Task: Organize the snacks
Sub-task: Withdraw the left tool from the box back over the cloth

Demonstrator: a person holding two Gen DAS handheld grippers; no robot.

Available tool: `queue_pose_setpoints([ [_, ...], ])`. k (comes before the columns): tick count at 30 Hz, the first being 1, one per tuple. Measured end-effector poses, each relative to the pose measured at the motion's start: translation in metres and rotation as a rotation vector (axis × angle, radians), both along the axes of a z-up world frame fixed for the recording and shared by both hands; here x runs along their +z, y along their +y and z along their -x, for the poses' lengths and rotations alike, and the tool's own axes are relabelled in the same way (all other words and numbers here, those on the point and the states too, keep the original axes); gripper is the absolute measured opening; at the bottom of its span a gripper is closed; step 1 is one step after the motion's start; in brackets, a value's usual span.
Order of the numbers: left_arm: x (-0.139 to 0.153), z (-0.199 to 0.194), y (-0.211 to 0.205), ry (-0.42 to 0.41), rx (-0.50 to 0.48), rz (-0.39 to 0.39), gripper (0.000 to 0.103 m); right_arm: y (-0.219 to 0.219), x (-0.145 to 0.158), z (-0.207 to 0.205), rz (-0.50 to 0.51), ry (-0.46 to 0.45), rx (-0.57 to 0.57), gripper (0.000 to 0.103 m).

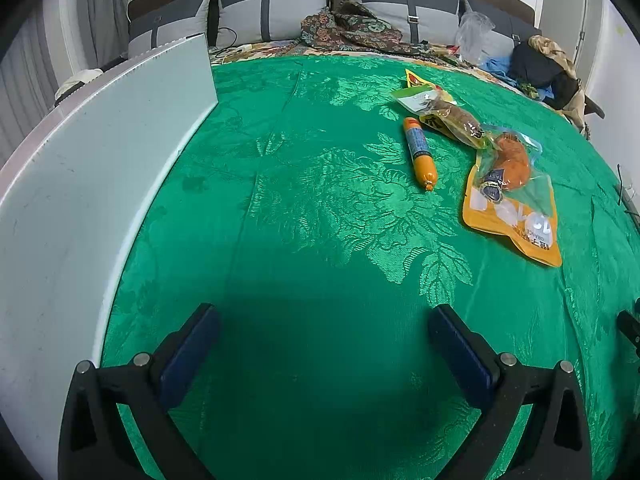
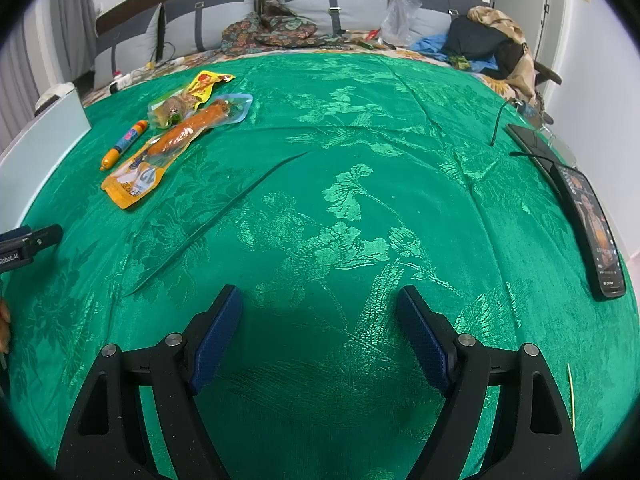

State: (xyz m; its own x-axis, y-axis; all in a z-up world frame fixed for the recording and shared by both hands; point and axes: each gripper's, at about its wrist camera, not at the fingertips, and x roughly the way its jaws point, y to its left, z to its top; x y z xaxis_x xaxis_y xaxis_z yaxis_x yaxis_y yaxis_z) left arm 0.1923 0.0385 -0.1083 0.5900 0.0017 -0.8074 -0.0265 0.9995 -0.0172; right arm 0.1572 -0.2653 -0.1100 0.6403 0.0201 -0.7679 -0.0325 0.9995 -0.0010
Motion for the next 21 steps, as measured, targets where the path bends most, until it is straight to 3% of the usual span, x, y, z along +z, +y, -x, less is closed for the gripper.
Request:
queue_pose_setpoints([
  [21,0.0003,0.002,0.0,0.0,-0.001,-0.001,0.103,-0.0002,0.0,0.0001,0.0,-0.001,0.0,0.083],
])
